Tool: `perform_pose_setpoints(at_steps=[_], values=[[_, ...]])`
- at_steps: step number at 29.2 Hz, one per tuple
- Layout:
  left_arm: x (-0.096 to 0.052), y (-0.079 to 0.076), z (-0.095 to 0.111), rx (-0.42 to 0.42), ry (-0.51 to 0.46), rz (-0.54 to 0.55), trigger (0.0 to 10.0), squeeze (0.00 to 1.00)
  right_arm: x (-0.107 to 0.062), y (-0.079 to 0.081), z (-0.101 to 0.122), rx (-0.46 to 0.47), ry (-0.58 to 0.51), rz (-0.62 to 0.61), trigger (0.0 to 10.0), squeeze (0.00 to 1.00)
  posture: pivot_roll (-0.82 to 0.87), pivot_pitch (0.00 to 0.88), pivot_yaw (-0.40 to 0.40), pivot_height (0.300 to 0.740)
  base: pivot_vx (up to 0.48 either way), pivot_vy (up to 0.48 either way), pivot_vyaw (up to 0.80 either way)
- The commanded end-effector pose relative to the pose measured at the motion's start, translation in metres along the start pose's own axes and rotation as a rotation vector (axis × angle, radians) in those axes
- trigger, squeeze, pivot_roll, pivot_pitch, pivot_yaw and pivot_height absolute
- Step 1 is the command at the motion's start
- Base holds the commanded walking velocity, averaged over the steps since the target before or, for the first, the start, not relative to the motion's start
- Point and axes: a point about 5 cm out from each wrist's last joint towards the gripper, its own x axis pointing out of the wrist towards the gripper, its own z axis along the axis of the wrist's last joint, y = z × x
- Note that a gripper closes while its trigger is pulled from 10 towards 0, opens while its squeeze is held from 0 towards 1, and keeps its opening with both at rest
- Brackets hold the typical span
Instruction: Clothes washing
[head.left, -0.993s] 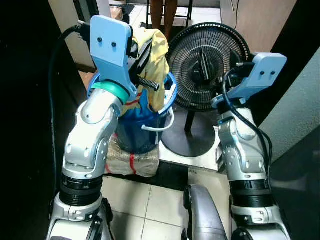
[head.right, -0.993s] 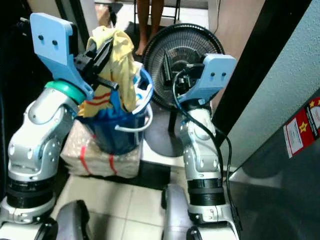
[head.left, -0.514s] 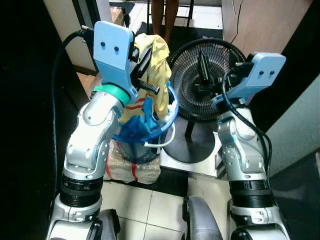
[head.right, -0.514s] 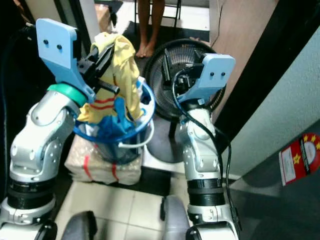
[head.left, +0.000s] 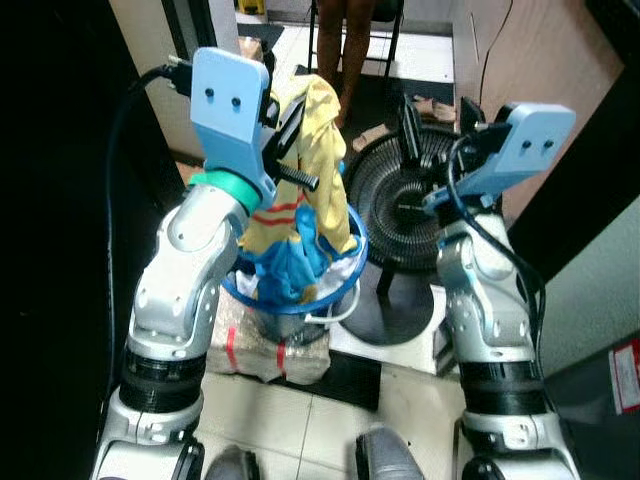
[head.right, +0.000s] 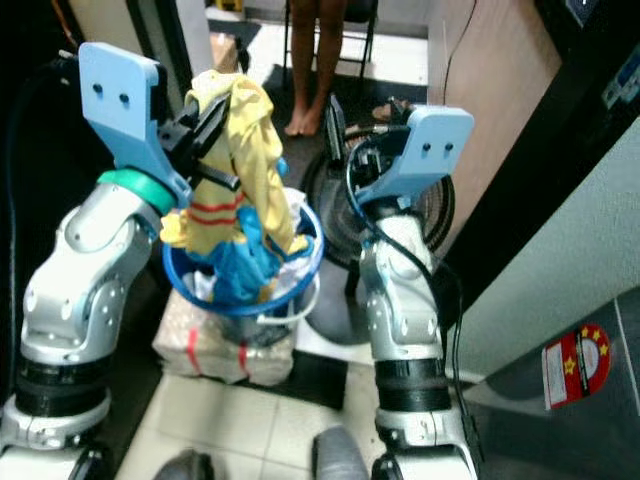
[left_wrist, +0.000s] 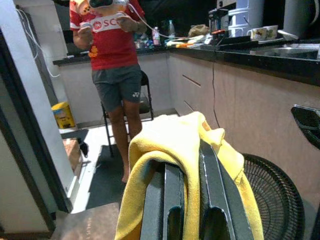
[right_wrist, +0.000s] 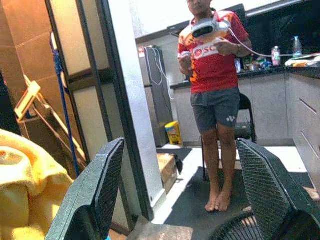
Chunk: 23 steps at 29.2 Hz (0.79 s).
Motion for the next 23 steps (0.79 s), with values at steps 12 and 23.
perform_pose_setpoints(at_steps=[12, 23], values=[[0.0009, -0.0019, 0.0012, 0.016, -0.018, -0.013, 10.0, 0.0, -0.0019, -0.0006, 0.0007, 0.0, 0.006, -0.003, 10.0, 0.0, -0.05, 0.0, 0.046, 0.74, 0.0, 0.0, 0.0], [0.0003, -0.0043, -0.0029, 0.01, -0.008, -0.016, 10.0, 0.0, -0.0017, -0.0023, 0.0002, -0.021, 0.008, -0.029, 10.0, 0.0, -0.05, 0.0, 0.043, 0.74, 0.0, 0.0, 0.0]])
